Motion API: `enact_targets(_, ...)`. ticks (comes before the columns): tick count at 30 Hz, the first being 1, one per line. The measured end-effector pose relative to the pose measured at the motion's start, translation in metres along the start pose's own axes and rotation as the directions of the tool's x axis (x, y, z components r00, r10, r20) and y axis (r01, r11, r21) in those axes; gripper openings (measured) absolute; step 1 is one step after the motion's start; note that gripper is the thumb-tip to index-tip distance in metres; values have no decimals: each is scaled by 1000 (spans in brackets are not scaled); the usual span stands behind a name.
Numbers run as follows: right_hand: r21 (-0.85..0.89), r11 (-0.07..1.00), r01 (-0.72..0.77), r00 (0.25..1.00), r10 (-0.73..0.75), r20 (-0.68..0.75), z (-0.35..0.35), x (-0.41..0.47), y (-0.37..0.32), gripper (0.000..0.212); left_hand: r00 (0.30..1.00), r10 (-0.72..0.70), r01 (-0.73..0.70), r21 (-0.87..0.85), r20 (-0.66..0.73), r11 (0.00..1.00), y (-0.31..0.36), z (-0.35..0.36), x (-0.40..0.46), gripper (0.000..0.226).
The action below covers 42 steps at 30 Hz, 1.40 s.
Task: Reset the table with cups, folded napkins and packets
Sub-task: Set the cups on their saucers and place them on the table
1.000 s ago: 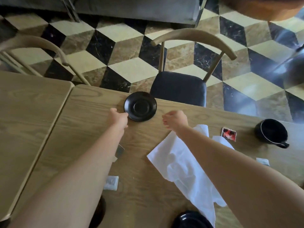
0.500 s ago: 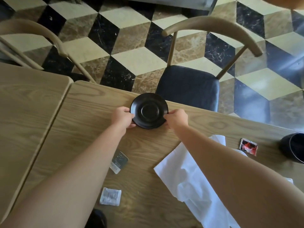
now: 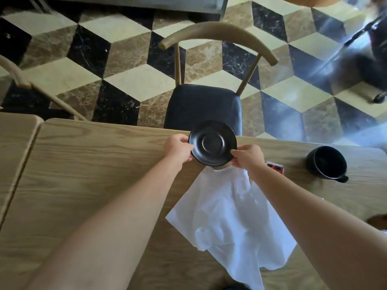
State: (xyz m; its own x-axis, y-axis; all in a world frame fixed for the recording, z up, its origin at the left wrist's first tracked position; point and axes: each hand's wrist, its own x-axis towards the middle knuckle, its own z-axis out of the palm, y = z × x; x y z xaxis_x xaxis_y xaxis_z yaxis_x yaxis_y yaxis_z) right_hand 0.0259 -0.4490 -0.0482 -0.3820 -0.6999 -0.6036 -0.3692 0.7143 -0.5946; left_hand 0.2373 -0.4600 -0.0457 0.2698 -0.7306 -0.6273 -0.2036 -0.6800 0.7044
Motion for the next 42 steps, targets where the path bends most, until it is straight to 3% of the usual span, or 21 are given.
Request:
enact_targets(3,-6,1000,-20,1000,20,-23,-22,8,18,19,999,13,-14,29,32,999,7,28,-7,19)
enact_targets(10,120,986,-119,993,117,22,-32,11,46,17,998,20,-25,101,57,995,-1,52,-14,14)
enact_targets(26,49,996,-77,996,79,-45,-29,18,55,23,999,-10,8,37,30,999,-9,61,-5,25)
enact_targets(33,92,992,-86,996,87,-14,-44,11,54,29,1000,10,-11,38,18,999,-12,66,-10,13)
enact_targets(38,135,990,31,989,-11,-146,-56,-30,46,25,992,115,-113,42,-48,993,-17,45,-55,9)
enact_targets(42,283,932,226,961,-167,-220,-57,-99,52,12,970,243,-241,-89,2,966,-37,27,-132,6)
